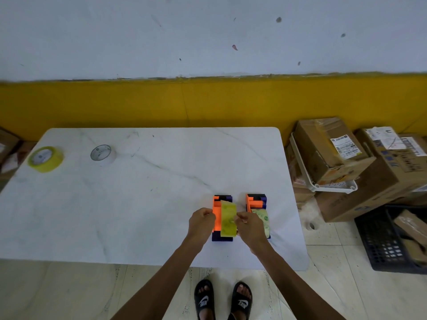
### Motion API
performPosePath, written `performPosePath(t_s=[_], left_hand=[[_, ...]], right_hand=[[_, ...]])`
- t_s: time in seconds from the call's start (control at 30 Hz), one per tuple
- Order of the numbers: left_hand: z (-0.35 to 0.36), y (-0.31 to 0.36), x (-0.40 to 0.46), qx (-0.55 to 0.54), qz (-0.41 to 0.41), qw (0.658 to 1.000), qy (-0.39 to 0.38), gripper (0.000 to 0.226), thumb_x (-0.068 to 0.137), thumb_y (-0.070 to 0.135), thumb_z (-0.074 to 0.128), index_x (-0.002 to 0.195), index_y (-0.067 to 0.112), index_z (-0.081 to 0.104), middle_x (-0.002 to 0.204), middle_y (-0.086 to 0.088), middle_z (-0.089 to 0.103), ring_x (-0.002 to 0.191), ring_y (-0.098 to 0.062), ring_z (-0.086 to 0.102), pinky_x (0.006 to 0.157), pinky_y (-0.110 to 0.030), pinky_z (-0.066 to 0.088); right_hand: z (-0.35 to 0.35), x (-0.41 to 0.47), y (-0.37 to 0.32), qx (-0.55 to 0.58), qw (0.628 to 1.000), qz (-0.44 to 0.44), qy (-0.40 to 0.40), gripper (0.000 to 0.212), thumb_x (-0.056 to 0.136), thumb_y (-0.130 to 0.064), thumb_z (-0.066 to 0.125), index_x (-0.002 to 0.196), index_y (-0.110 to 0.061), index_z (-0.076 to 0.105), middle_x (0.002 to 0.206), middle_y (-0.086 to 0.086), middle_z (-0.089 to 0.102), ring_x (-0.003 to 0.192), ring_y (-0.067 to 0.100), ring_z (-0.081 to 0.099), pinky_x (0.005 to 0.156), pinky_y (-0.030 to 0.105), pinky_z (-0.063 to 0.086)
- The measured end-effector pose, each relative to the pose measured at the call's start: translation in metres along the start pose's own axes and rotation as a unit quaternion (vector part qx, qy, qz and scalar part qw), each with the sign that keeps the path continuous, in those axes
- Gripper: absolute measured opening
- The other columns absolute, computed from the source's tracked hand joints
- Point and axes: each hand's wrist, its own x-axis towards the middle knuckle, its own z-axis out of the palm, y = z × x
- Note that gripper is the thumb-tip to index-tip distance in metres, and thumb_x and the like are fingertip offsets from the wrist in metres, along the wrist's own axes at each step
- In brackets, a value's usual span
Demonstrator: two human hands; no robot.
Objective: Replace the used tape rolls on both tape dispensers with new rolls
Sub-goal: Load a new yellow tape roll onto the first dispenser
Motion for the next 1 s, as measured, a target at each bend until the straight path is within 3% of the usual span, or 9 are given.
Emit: performPosePath(t_s=[0.1, 0.2, 0.4, 0.57, 0.63, 0.7, 0.8, 0.87, 1.0], left_hand=[[0.006, -0.001, -0.002, 0.0, 0.001, 1.0, 0.007, 0.022, 0.081, 0.01, 0.044, 0.08, 0.008, 0.066, 0.082, -0.012, 0.064, 0.074, -0.023, 0.057, 0.075, -0.044, 0.057], [0.007, 0.0, -0.005, 0.018, 0.008, 1.0, 0.012, 0.022, 0.086, 0.008, 0.043, 0.082, 0.01, 0.065, 0.077, -0.004, 0.059, 0.071, -0.02, 0.053, 0.065, -0.033, 0.047], [0.005, -0.005, -0.003, 0.022, 0.011, 1.0, 0.004, 0.024, 0.084, 0.005, 0.047, 0.096, 0.014, 0.066, 0.087, -0.003, 0.064, 0.079, -0.02, 0.058, 0.069, -0.032, 0.05], [0.006, -0.009, -0.002, 0.038, 0.018, 0.999, 0.003, 0.024, 0.084, 0.007, 0.05, 0.1, 0.014, 0.066, 0.089, -0.002, 0.065, 0.072, -0.013, 0.056, 0.06, -0.025, 0.046], [0.006, -0.013, -0.002, 0.051, 0.026, 0.998, 0.004, 0.025, 0.085, 0.01, 0.052, 0.105, 0.013, 0.067, 0.092, -0.002, 0.066, 0.071, -0.011, 0.056, 0.056, -0.021, 0.044], [0.005, -0.019, -0.003, 0.064, 0.033, 0.997, 0.007, 0.024, 0.086, 0.011, 0.053, 0.104, 0.012, 0.068, 0.091, -0.002, 0.066, 0.07, -0.01, 0.056, 0.055, -0.02, 0.044], [0.005, -0.026, -0.002, 0.077, 0.035, 0.996, 0.006, 0.022, 0.087, 0.012, 0.053, 0.1, 0.011, 0.07, 0.084, -0.001, 0.065, 0.066, -0.01, 0.054, 0.055, -0.021, 0.043], [0.005, -0.028, -0.002, 0.071, 0.032, 0.997, 0.002, 0.02, 0.087, 0.012, 0.052, 0.096, 0.011, 0.07, 0.08, -0.001, 0.064, 0.064, -0.011, 0.052, 0.055, -0.022, 0.041], [0.005, -0.031, -0.001, 0.059, 0.03, 0.998, -0.006, 0.02, 0.086, 0.014, 0.051, 0.095, 0.012, 0.069, 0.088, -0.004, 0.067, 0.071, -0.014, 0.055, 0.061, -0.025, 0.044]], right_hand=[[0.007, -0.003, -0.008, -0.027, 0.999, -0.016, -0.011, 0.026, 0.091, -0.009, 0.05, 0.076, 0.002, 0.068, 0.07, 0.021, 0.062, 0.067, 0.026, 0.056, 0.072, 0.042, 0.053], [0.011, -0.003, -0.013, -0.051, 0.998, -0.024, -0.027, 0.03, 0.091, -0.006, 0.048, 0.061, -0.004, 0.054, 0.058, 0.011, 0.047, 0.061, 0.023, 0.047, 0.064, 0.033, 0.042], [0.014, 0.0, -0.012, -0.073, 0.996, -0.021, -0.037, 0.028, 0.089, -0.007, 0.048, 0.067, 0.005, 0.061, 0.061, 0.014, 0.049, 0.062, 0.023, 0.048, 0.066, 0.035, 0.044], [0.013, 0.002, -0.007, -0.078, 0.996, -0.016, -0.047, 0.027, 0.088, -0.007, 0.048, 0.077, 0.013, 0.063, 0.064, 0.023, 0.054, 0.062, 0.033, 0.052, 0.067, 0.041, 0.051], [0.014, 0.002, -0.007, -0.089, 0.994, -0.003, -0.067, 0.031, 0.089, -0.009, 0.049, 0.066, 0.008, 0.06, 0.061, 0.022, 0.053, 0.062, 0.034, 0.054, 0.066, 0.039, 0.05], [0.013, 0.002, -0.008, -0.102, 0.991, 0.001, -0.084, 0.04, 0.092, -0.015, 0.051, 0.053, -0.007, 0.047, 0.053, 0.01, 0.043, 0.059, 0.026, 0.051, 0.063, 0.033, 0.043], [0.009, 0.005, -0.013, -0.163, 0.982, -0.02, -0.093, 0.047, 0.094, -0.02, 0.05, 0.051, -0.015, 0.033, 0.051, 0.001, 0.033, 0.049, 0.014, 0.037, 0.053, 0.025, 0.031], [0.007, 0.011, -0.019, -0.202, 0.975, -0.041, -0.079, 0.043, 0.093, -0.02, 0.051, 0.054, -0.015, 0.033, 0.054, 0.0, 0.036, 0.05, 0.011, 0.035, 0.049, 0.024, 0.027], [0.004, 0.026, -0.032, -0.213, 0.97, -0.096, -0.065, 0.018, 0.088, -0.018, 0.052, 0.071, -0.011, 0.053, 0.065, 0.001, 0.05, 0.057, 0.014, 0.044, 0.055, 0.028, 0.037]])
